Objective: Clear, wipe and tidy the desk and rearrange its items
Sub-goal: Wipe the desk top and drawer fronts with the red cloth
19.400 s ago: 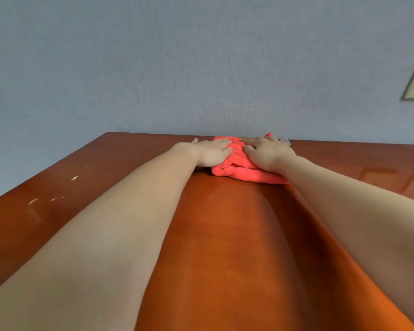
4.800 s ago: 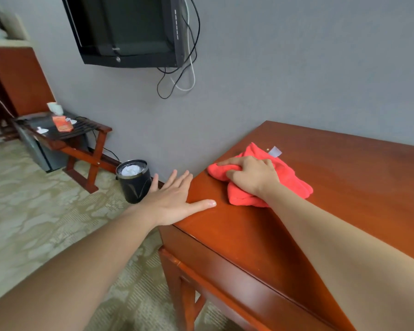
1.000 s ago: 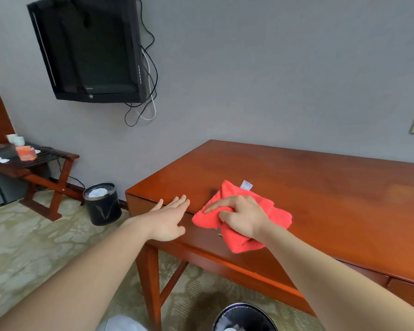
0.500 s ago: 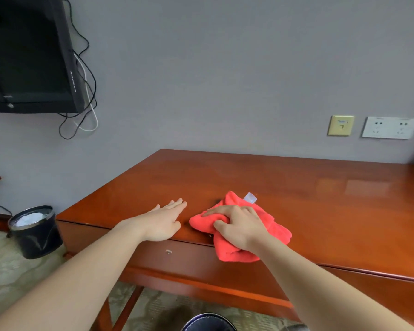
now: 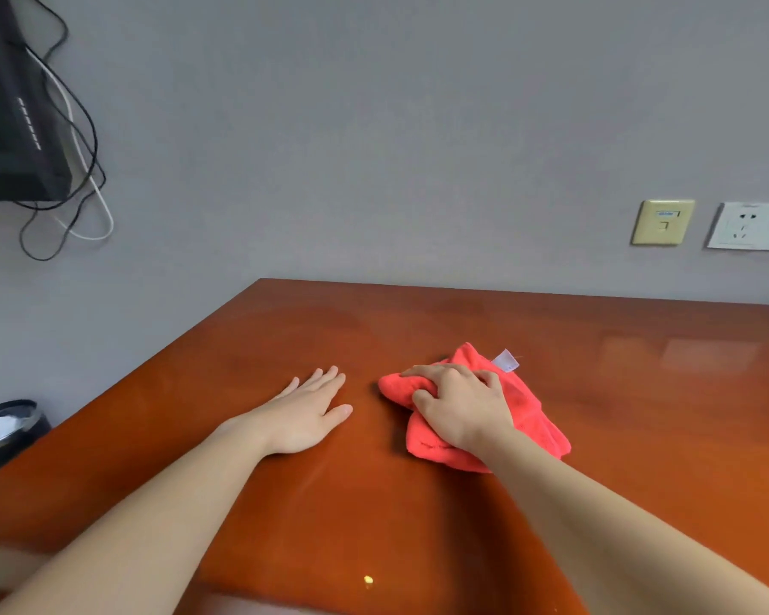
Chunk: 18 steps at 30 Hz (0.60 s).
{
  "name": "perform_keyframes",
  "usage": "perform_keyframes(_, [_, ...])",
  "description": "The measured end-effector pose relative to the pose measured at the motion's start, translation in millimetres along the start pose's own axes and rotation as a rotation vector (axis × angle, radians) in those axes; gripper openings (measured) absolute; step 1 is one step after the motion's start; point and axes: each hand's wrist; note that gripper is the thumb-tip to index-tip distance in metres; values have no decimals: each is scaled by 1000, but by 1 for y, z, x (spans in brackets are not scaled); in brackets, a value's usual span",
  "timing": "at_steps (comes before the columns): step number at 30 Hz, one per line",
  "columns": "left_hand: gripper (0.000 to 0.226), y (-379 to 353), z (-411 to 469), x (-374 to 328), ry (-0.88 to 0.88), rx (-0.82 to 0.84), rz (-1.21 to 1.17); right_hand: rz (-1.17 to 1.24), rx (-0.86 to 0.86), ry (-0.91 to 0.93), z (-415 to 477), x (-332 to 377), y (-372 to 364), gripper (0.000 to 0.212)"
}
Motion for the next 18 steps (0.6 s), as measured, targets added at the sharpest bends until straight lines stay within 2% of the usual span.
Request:
perform_keyframes(12, [75,34,174,25,-95,-66,87,-57,-80,-122,168,-51,-20,40])
perform_keyframes(18, [86,51,226,36,-137,-55,128,-81,-80,-176,234,-73,-25,37])
Point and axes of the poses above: each hand's wrist, its own z-axis towards the middle knuckle, its own y-axis out of the back of the hand, x = y × z, and after that the axes turned 8 degrees about -z, right-handed
